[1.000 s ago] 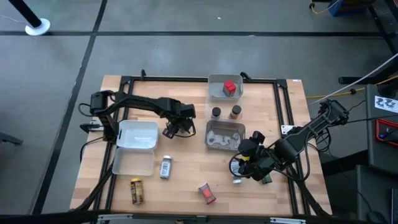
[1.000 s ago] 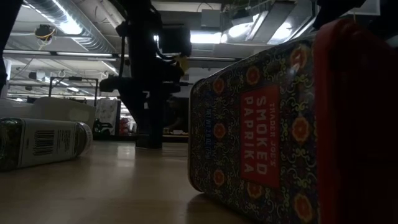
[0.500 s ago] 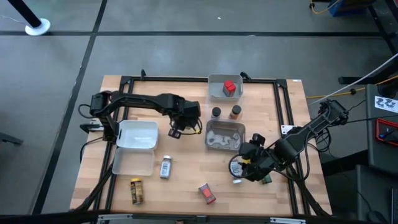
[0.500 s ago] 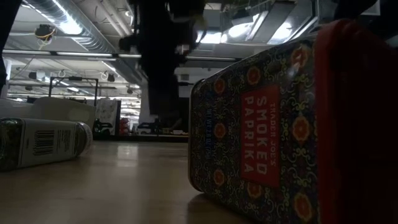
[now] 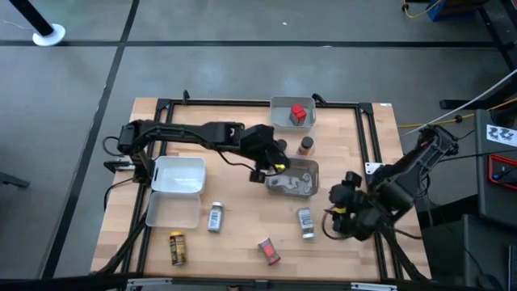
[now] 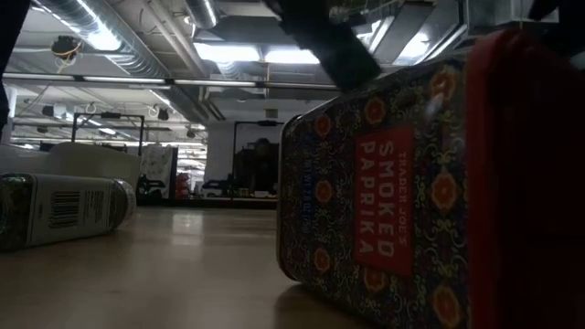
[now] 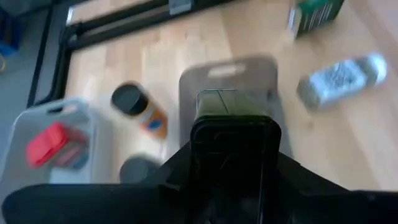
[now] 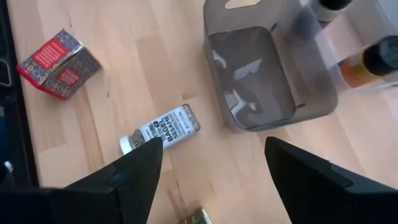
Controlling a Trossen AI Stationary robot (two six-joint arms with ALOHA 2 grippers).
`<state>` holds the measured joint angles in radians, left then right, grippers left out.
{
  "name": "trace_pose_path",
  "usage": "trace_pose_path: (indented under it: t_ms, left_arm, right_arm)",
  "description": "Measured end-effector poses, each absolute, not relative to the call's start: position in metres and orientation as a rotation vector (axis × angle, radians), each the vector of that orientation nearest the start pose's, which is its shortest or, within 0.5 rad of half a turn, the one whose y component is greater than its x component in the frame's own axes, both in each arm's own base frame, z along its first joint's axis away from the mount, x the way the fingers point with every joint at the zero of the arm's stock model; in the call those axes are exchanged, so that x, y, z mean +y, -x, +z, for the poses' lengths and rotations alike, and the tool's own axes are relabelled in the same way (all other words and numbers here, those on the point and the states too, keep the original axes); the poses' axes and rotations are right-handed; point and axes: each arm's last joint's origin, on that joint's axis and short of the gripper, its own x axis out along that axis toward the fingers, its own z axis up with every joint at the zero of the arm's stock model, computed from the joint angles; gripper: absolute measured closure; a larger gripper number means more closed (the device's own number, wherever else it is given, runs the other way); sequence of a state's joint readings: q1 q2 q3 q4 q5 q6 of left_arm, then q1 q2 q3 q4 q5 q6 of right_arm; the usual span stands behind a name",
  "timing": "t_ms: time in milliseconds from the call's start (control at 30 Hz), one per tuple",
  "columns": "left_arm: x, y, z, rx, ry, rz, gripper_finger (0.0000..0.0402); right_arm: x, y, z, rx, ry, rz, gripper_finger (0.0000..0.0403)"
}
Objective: Sort spices by type
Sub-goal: Put the top black seasoning can into the black bin
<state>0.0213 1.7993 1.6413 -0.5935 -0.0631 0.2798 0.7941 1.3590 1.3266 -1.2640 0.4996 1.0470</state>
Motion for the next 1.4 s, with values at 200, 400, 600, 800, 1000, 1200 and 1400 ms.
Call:
trace_pose_path:
  t_ms: [200, 400, 600, 800, 1000, 1200, 1400]
  left_arm:
    - [0.002, -0.423, 0.286, 0.777, -0.27, -0.043, 0.0296]
    - [0.002, -0.439, 0.244, 0.883, -0.264, -0.052, 0.0296]
    - [0.008, -0.448, 0.211, 0.967, -0.265, -0.054, 0.0296]
    - [0.012, -0.45, 0.2, 0.997, -0.261, -0.051, 0.0293]
    - [0.012, -0.451, 0.193, 1.014, -0.276, -0.063, 0.0285]
    - [0.011, -0.453, 0.19, 1.011, -0.309, -0.082, 0.0281]
    - [0.011, -0.453, 0.19, 1.01, -0.266, -0.058, 0.0255]
  right_arm:
    - [0.175, -0.159, 0.319, 0.956, -0.201, -0.312, 0.0118]
    - [0.182, -0.146, 0.303, 0.942, -0.239, -0.357, 0.0118]
    - [0.182, -0.143, 0.286, 0.945, -0.27, -0.397, 0.0118]
    - [0.183, -0.143, 0.271, 0.954, -0.272, -0.397, 0.0118]
    - [0.183, -0.143, 0.265, 0.958, -0.278, -0.393, 0.0118]
    - [0.185, -0.144, 0.264, 0.947, -0.304, -0.378, 0.0118]
    - [0.187, -0.145, 0.264, 0.943, -0.318, -0.37, 0.0118]
